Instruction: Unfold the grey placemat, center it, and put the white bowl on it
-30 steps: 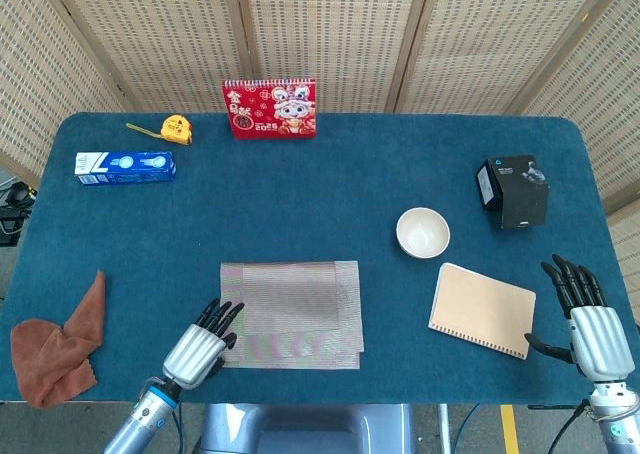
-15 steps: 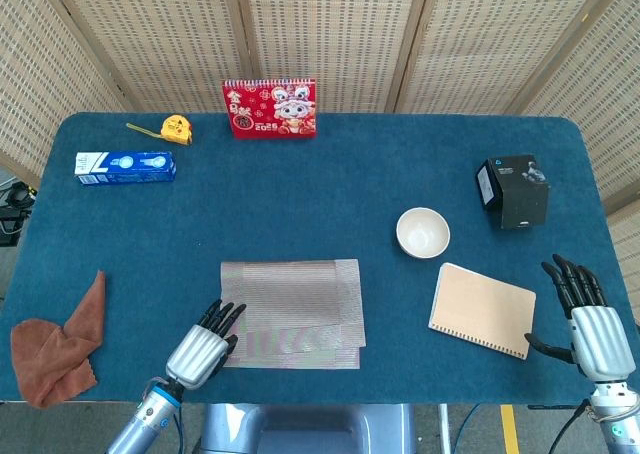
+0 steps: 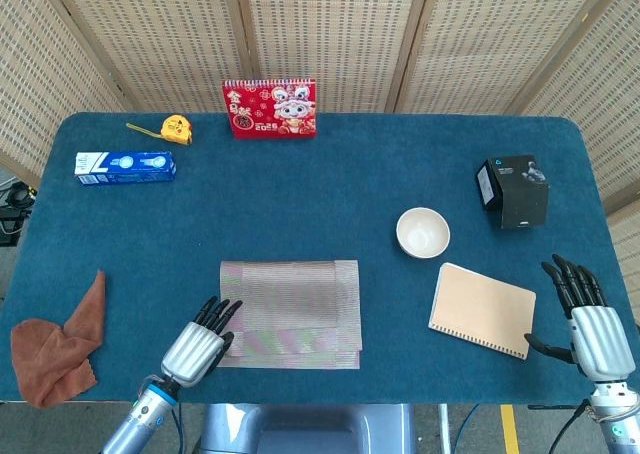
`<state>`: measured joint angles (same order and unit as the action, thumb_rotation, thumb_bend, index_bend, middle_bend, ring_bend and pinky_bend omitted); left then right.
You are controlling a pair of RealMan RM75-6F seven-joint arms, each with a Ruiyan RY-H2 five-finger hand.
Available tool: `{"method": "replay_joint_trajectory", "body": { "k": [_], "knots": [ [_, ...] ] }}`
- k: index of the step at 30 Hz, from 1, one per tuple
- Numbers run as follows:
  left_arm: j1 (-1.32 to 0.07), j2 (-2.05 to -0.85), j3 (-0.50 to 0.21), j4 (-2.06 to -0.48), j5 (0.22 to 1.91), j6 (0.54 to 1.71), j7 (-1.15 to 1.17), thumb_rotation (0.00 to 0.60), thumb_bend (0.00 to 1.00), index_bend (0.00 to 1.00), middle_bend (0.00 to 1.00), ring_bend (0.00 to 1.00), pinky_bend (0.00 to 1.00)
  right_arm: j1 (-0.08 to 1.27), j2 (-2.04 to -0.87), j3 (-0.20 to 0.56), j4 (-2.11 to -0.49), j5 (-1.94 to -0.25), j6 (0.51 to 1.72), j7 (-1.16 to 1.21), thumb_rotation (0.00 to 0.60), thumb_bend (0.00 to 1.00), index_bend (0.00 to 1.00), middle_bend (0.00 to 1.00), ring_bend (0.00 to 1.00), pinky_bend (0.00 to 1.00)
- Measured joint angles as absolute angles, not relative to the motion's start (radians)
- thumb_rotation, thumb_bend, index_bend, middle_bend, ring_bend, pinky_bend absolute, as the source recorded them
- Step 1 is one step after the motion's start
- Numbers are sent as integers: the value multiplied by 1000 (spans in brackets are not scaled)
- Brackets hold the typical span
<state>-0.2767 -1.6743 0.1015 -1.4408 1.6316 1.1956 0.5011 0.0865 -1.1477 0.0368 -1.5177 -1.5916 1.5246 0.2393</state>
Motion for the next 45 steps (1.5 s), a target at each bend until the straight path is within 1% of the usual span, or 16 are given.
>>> {"method": "replay_joint_trajectory", "body": {
  "k": [6, 10, 13, 16, 20, 22, 28, 38, 45],
  "knots": [
    [-290, -1639, 75, -1497, 1623, 1202, 499, 600, 477, 582, 0, 0, 0, 85, -1144, 38, -1522, -1590, 1527, 243, 600, 62, 0, 0, 0, 0],
    [-313, -1601, 35, -1556, 1607, 1198, 507, 600, 476, 583, 0, 0, 0, 84, -1140, 39, -1526, -1590, 1530, 244, 600, 62, 0, 0, 0, 0],
    [-342, -1569, -19, -1602, 1579, 1184, 528, 600, 476, 584, 0, 0, 0, 84, -1138, 40, -1527, -1585, 1529, 246, 600, 61, 0, 0, 0, 0],
    [-381, -1550, -90, -1623, 1525, 1155, 551, 600, 475, 588, 0, 0, 0, 85, -1136, 46, -1524, -1566, 1518, 251, 600, 61, 0, 0, 0, 0],
    [-447, -1537, -180, -1629, 1414, 1098, 594, 600, 475, 591, 0, 0, 0, 90, -1137, 54, -1514, -1542, 1497, 252, 600, 61, 0, 0, 0, 0],
    [-476, -1538, -214, -1622, 1364, 1076, 614, 600, 475, 593, 0, 0, 0, 93, -1138, 56, -1510, -1531, 1485, 251, 600, 62, 0, 0, 0, 0],
    [-570, -1560, -300, -1559, 1234, 1018, 671, 600, 475, 595, 0, 0, 0, 97, -1139, 66, -1502, -1510, 1473, 247, 600, 62, 0, 0, 0, 0],
    [-763, -1656, -417, -1329, 1052, 946, 719, 600, 475, 596, 0, 0, 0, 104, -1144, 89, -1471, -1462, 1445, 259, 600, 62, 0, 0, 0, 0],
    [-863, -1725, -451, -1182, 965, 932, 741, 600, 470, 592, 0, 0, 0, 111, -1152, 99, -1449, -1436, 1419, 262, 600, 62, 0, 0, 0, 0]
  ]
}}
